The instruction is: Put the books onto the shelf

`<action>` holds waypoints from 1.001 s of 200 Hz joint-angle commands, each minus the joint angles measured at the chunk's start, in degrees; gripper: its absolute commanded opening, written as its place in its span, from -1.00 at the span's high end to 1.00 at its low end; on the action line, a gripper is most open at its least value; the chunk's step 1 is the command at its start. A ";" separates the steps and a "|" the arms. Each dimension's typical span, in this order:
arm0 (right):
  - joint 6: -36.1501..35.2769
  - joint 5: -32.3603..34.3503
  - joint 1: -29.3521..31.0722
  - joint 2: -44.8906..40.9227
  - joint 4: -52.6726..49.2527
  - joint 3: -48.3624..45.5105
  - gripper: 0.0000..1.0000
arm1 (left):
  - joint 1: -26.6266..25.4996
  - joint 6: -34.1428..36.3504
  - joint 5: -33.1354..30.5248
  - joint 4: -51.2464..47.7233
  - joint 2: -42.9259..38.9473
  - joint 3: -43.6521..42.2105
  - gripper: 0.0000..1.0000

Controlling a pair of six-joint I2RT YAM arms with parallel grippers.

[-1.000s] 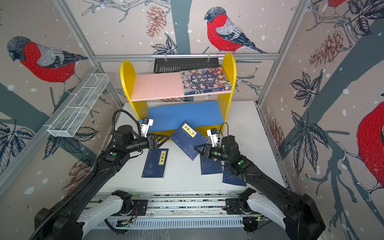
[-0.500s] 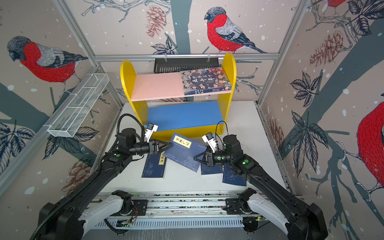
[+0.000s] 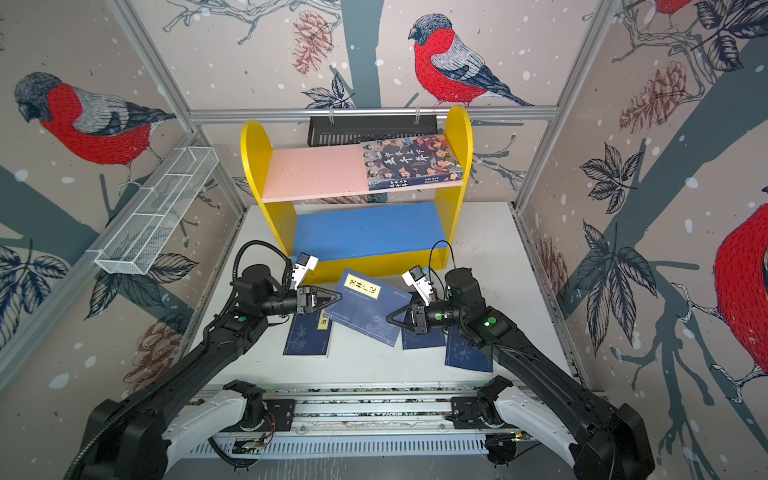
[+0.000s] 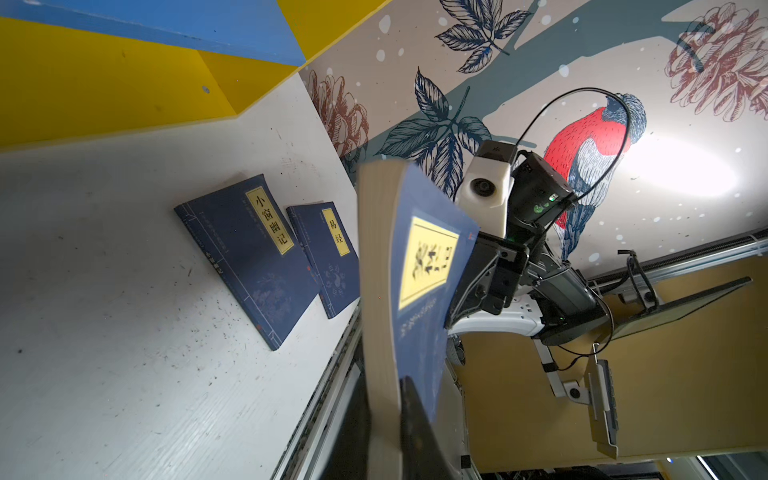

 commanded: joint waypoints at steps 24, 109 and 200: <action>-0.97 5.03 -3.06 1.91 -0.23 1.91 -0.04 | 0.04 -1.93 -3.12 4.50 -0.39 0.63 1.00; 14.87 12.52 -22.42 -4.85 4.67 -5.46 -0.39 | 0.52 -4.82 -16.25 0.95 6.98 9.30 1.00; 35.19 23.24 -10.73 -17.58 20.19 -16.19 -0.46 | 0.21 -19.61 -21.75 12.48 14.62 11.11 1.00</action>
